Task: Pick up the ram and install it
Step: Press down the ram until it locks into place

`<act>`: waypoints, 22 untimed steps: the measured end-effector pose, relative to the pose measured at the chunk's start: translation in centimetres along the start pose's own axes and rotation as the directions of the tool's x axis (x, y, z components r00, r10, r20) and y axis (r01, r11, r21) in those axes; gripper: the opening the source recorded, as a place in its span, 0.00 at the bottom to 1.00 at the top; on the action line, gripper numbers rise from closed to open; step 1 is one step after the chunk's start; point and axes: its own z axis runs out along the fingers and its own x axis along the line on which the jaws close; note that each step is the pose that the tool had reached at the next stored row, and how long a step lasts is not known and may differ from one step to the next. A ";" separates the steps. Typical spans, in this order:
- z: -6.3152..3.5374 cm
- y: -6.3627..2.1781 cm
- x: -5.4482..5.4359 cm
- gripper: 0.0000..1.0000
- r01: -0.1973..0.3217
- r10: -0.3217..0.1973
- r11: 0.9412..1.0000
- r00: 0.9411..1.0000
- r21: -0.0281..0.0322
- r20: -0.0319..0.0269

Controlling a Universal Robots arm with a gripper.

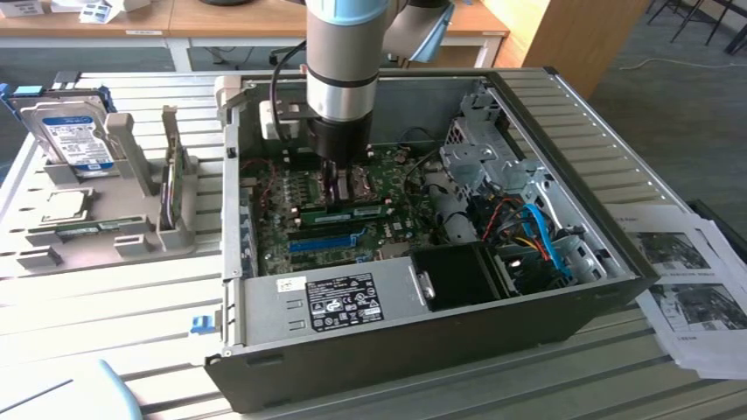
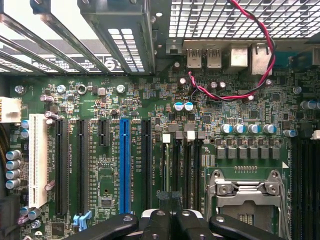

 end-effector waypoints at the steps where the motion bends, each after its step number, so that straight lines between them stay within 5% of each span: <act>1: 0.01 0.00 0.0 0.09 0.000 0.000 1.000 1.000 0.000 0.000; 22: 0.04 0.00 0.0 0.09 0.000 0.000 1.000 1.000 0.000 0.000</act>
